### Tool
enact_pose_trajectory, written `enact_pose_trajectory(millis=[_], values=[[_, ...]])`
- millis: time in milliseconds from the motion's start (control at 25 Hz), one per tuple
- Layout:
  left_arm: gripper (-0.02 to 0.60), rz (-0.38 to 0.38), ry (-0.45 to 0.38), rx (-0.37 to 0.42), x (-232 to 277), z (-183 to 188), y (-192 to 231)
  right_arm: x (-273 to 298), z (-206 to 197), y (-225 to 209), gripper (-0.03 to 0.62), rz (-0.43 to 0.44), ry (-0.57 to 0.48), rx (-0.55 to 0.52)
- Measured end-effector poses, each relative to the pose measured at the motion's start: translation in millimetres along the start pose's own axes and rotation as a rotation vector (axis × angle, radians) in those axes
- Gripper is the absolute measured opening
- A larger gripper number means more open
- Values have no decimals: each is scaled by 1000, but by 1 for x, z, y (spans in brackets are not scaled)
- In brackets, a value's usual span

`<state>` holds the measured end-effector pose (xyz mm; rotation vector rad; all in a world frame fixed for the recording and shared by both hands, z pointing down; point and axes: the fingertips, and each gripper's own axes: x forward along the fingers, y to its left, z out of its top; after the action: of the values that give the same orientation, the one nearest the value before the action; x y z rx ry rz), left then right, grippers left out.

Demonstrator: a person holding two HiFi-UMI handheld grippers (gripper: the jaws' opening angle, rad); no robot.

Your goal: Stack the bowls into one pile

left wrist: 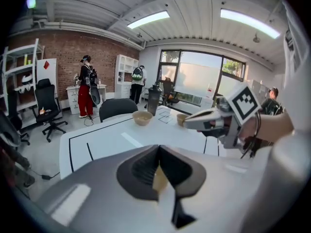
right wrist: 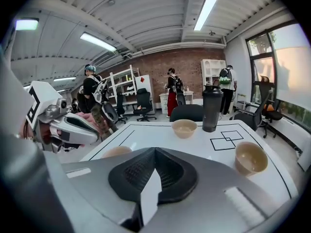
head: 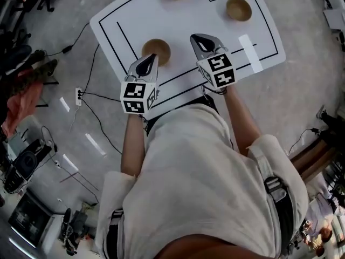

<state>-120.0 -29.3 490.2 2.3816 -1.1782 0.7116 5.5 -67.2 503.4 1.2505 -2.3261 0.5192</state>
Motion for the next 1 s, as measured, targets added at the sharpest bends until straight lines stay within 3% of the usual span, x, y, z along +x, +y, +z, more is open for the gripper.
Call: enact_pose_trajectory(millis=[200,560,720,840,1000], values=[[2,54,21,-55,8,-10,-4,12,5,-3,-2,48,24,-94],[2,161,37,-152,12,-14,33,64,24,-39,-2,-69,89,-546],[2,191,37,-184,10,-19,52,104,25,-47,-2,-85,111,-628],[2,212,38,-209,2,-24,58,120,32,-47,0,-78,106,-607],[2,185,42,-238,3,-34,61,133,38,-51,0,-126,112,-636]])
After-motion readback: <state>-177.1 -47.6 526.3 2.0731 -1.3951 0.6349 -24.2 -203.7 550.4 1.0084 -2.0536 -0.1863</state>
